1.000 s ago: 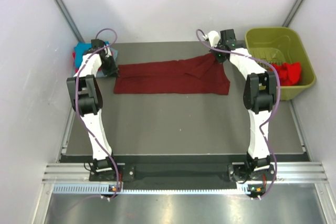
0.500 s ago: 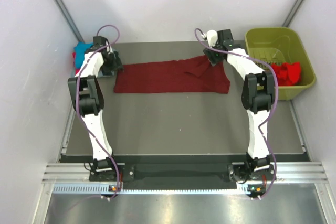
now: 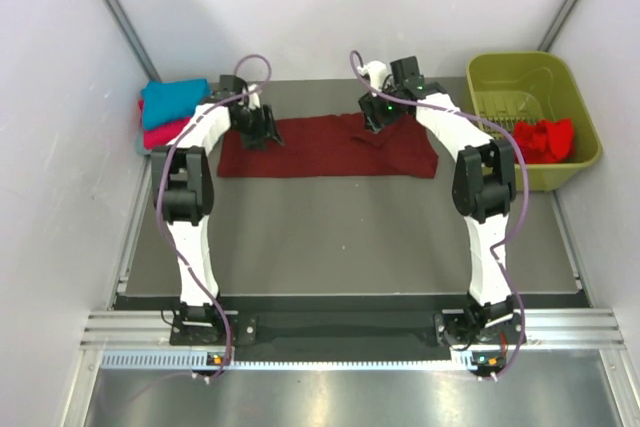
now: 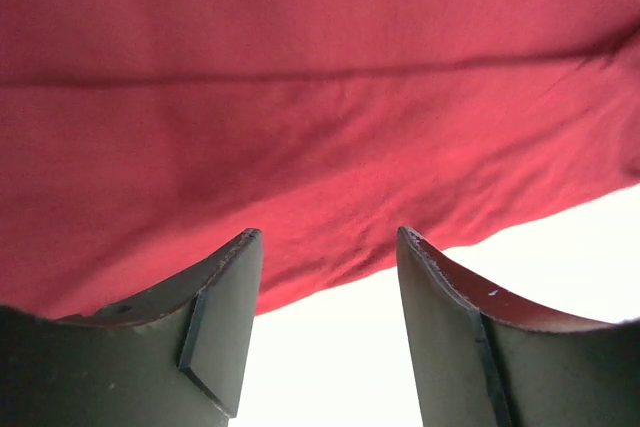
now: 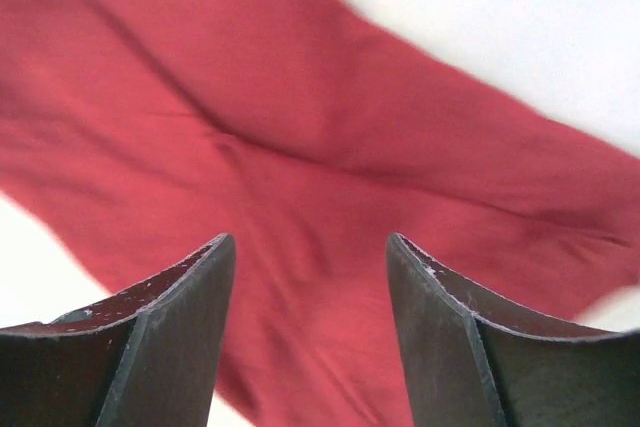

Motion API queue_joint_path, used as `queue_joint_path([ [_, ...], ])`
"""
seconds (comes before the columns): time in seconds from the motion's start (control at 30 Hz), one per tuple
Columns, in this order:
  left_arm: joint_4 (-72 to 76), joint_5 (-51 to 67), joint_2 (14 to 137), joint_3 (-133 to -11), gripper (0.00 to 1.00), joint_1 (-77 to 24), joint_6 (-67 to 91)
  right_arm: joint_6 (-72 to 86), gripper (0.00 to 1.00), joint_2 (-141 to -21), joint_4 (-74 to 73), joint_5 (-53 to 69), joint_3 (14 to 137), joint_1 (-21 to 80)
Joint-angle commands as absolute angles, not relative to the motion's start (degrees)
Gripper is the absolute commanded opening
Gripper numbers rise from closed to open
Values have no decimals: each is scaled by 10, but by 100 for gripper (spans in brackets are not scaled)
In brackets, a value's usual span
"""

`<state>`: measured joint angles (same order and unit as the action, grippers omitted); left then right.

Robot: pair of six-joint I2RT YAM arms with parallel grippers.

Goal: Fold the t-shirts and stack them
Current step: Fold the tshirt

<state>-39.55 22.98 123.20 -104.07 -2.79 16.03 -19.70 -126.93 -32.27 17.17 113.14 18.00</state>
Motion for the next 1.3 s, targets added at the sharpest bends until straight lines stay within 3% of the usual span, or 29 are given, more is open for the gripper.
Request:
queue_joint_path([
  [0.0,-383,262,1258,-1020,61,-33,176,-158,62,-1286,-337,240,1142,193],
  [0.47,-393,243,1273,-994,59,-33,190,-108,62,-1337,-343,291,1103,218],
  [0.77,-391,235,1267,-989,58,-33,189,-109,64,-1366,-335,248,1126,213],
  [1.27,-389,207,1233,-937,58,-33,184,-110,67,-1425,-247,172,1356,210],
])
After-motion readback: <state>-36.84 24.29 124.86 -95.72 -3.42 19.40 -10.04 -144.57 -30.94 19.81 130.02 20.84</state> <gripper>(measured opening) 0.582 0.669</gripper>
